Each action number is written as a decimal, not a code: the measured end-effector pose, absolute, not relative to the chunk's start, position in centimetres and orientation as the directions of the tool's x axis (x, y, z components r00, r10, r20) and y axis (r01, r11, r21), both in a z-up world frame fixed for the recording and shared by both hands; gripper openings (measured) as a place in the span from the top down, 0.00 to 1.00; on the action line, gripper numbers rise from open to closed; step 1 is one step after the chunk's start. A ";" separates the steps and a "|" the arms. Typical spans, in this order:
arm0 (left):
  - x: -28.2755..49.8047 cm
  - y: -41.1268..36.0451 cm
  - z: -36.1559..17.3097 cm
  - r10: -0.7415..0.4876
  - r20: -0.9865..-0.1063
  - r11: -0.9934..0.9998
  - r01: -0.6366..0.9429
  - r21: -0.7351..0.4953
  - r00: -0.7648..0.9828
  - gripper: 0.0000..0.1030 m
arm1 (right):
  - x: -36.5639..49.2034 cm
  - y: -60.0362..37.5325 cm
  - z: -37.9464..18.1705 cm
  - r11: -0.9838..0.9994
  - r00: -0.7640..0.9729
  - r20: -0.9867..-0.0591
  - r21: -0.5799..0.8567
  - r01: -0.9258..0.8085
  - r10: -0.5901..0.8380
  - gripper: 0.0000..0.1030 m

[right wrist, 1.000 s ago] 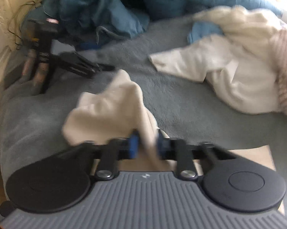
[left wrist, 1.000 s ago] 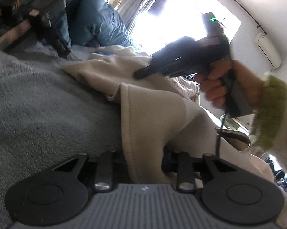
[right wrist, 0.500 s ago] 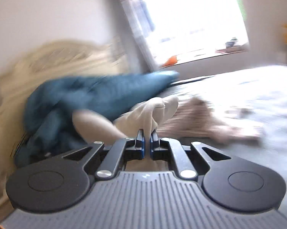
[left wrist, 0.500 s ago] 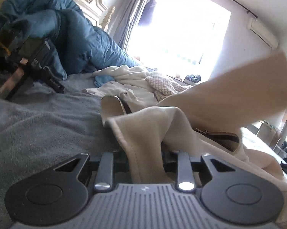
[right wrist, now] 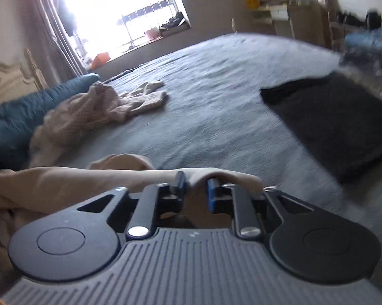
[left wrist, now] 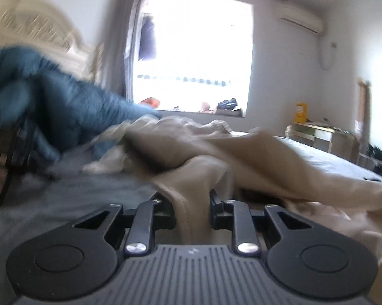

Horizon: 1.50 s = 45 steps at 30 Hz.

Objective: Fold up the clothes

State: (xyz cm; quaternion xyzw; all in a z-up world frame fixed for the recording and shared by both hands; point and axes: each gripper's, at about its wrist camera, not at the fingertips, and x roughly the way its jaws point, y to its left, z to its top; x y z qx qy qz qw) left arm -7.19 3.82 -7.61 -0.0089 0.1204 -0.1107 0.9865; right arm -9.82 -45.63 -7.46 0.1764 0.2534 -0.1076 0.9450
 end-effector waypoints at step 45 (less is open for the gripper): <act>-9.9 2.9 -9.6 -0.364 -0.192 0.930 0.369 -0.011 0.912 0.51 | -2.5 -19.2 5.8 0.927 0.962 -0.089 -0.255 -0.274 0.260 0.86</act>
